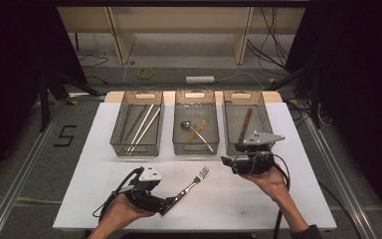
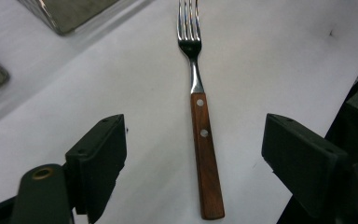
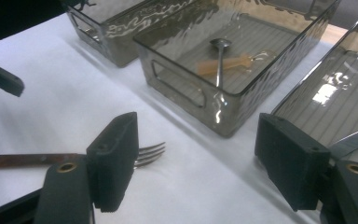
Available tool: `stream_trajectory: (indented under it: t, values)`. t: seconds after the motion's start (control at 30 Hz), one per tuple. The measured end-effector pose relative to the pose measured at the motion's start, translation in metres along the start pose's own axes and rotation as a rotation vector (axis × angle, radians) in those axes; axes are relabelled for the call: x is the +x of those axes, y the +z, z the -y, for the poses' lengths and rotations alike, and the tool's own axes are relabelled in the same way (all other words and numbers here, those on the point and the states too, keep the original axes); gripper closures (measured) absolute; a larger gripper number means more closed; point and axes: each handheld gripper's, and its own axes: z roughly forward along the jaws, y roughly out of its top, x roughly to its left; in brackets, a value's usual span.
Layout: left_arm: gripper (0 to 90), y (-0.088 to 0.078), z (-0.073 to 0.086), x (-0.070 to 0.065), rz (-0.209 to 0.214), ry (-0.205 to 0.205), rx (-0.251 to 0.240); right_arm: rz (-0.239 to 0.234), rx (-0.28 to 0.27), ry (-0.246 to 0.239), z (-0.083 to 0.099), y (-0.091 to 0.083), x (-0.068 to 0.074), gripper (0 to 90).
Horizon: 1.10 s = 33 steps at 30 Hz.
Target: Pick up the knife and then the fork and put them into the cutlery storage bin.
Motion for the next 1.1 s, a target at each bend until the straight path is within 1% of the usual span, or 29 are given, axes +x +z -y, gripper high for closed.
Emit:
stream_trajectory:
  t: [0.1,0.17,0.33,0.43,0.5,0.63,0.77,0.83,0.9,1.0,1.07,1.1]
  values:
    - [22.7,0.002,0.000,-0.001,0.001,-0.001,0.027,-0.006,-0.004,0.005,0.007,-0.001,0.003,30.9]
    - [23.1,0.003,-0.001,-0.001,-0.002,0.000,0.035,-0.008,-0.005,0.005,0.011,-0.001,0.005,30.7]
    - [26.8,0.007,-0.001,-0.002,-0.004,0.006,0.083,-0.015,-0.002,0.008,0.017,-0.004,0.009,30.6]
    - [31.5,0.009,-0.001,-0.003,0.001,0.015,0.112,-0.020,0.005,0.003,0.021,-0.004,0.012,30.6]
    - [34.9,0.010,-0.001,-0.005,-0.005,0.019,0.126,-0.023,0.012,0.003,0.023,-0.005,0.013,30.6]
    - [40.9,0.014,-0.002,-0.007,-0.004,0.030,0.166,-0.027,0.024,0.007,0.028,-0.006,0.015,30.6]
    - [45.3,0.018,-0.002,-0.009,0.003,0.028,0.198,-0.029,0.030,0.009,0.034,-0.007,0.018,30.5]
    - [46.8,0.021,-0.002,-0.011,0.003,0.034,0.213,-0.030,0.032,0.011,0.037,-0.009,0.020,30.0]
    - [48.5,0.023,-0.002,-0.012,0.012,0.027,0.224,-0.032,0.033,0.011,0.039,-0.010,0.023,29.7]
    - [52.7,0.027,-0.001,-0.013,0.011,0.032,0.242,-0.039,0.034,0.011,0.042,-0.012,0.026,29.3]
    - [54.9,0.029,-0.001,-0.013,0.014,0.028,0.249,-0.043,0.033,0.007,0.043,-0.013,0.028,29.3]
    - [56.0,0.030,-0.001,-0.013,0.012,0.034,0.256,-0.044,0.035,0.005,0.044,-0.013,0.029,29.3]
